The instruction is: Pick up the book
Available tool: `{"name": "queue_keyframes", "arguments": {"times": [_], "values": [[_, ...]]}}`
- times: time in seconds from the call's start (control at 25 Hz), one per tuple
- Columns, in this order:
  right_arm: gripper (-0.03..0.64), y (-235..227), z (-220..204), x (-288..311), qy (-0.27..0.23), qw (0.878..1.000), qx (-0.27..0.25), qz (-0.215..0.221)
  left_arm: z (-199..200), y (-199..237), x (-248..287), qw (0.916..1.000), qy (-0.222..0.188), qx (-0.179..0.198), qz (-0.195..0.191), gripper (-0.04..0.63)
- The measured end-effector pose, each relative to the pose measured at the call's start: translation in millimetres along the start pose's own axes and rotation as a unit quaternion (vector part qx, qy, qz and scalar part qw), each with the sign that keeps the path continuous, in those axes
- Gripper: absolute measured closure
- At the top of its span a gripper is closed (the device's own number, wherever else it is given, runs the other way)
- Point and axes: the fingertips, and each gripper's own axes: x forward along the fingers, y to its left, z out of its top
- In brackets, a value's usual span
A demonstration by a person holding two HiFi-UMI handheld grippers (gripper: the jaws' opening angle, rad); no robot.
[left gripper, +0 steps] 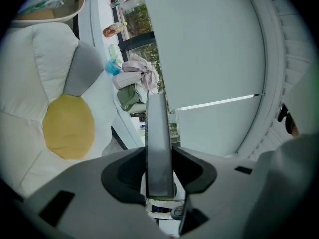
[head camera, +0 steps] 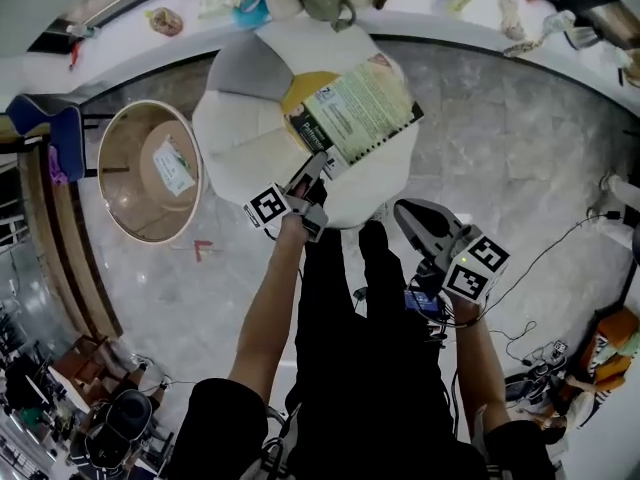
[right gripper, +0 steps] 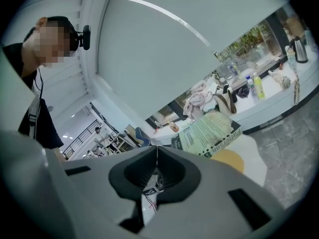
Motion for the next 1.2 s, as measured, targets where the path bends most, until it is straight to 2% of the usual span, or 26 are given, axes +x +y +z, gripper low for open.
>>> {"name": "queue_keyframes", "arguments": {"times": [0.08,0.24,0.6,1.2], "values": [[0.598,7,6,-10,-0.006,1.0,-0.006,0.003,-7,-26,-5,0.9991,-0.016,-0.033,-0.023,0.416],[0.6,18,12,-28,-0.014,1.0,-0.013,0.006,-16,-53,-24,0.9992,-0.027,-0.02,-0.022,0.417],[0.6,38,21,-58,-0.028,0.999,-0.028,0.017,-34,-113,-56,0.9957,-0.068,-0.039,-0.048,0.417],[0.6,56,16,-92,-0.022,0.998,-0.033,0.049,-73,-162,-118,0.9862,-0.149,-0.05,-0.053,0.417]]}}
